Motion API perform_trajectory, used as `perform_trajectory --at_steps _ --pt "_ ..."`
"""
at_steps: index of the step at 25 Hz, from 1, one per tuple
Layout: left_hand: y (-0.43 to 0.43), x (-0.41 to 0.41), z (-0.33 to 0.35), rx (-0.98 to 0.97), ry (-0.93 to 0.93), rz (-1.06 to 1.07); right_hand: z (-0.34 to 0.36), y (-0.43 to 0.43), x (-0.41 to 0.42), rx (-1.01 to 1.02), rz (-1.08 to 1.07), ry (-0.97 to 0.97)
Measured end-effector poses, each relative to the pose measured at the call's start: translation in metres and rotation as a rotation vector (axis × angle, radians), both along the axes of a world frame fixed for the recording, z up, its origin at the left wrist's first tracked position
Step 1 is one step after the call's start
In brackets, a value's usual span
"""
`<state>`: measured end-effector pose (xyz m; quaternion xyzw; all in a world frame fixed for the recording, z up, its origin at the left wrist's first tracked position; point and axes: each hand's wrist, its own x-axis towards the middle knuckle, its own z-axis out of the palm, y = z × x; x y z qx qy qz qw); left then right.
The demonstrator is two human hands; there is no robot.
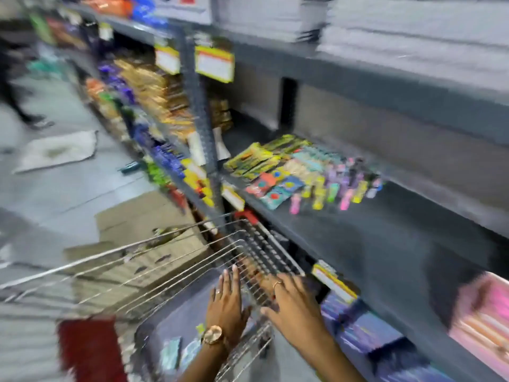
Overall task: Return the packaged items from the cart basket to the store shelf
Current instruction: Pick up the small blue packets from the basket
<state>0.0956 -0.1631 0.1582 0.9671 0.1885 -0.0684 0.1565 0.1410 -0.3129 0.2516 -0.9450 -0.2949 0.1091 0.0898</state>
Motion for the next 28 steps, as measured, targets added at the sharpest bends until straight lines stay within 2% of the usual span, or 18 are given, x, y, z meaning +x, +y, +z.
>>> perform_trajectory --at_steps 2,5,11,14,15,19,21,24,26,28 --pt "0.045 -0.042 -0.031 -0.036 0.108 0.156 -0.027 0.054 -0.006 -0.055 0.192 0.181" --pt "0.089 -0.090 -0.080 -0.115 0.255 0.289 -0.079 0.125 -0.010 -0.199 0.337 0.317" --pt "0.120 -0.143 -0.189 -0.211 0.516 0.306 -0.220 0.200 -0.028 -0.557 0.462 0.514" --pt "0.124 -0.142 -0.226 -0.221 0.471 0.366 -0.285 0.214 -0.039 -0.575 0.515 0.493" --pt "0.127 -0.138 -0.236 -0.278 0.460 0.401 -0.302 0.219 -0.042 -0.534 0.559 0.448" --pt "0.138 -0.125 -0.266 -0.273 0.358 0.537 -0.344 0.237 -0.051 -0.417 0.686 0.180" --pt "0.143 -0.109 -0.262 -0.308 0.328 0.683 -0.353 0.234 -0.053 -0.385 0.674 0.178" --pt "0.151 -0.097 -0.256 -0.434 0.266 0.851 -0.342 0.231 -0.045 -0.442 0.535 0.253" --pt "0.152 -0.094 -0.263 -0.492 0.237 0.896 -0.336 0.224 -0.036 -0.478 0.380 0.321" --pt "0.148 -0.086 -0.260 -0.555 0.155 0.942 -0.327 0.212 -0.023 -0.412 0.177 0.416"
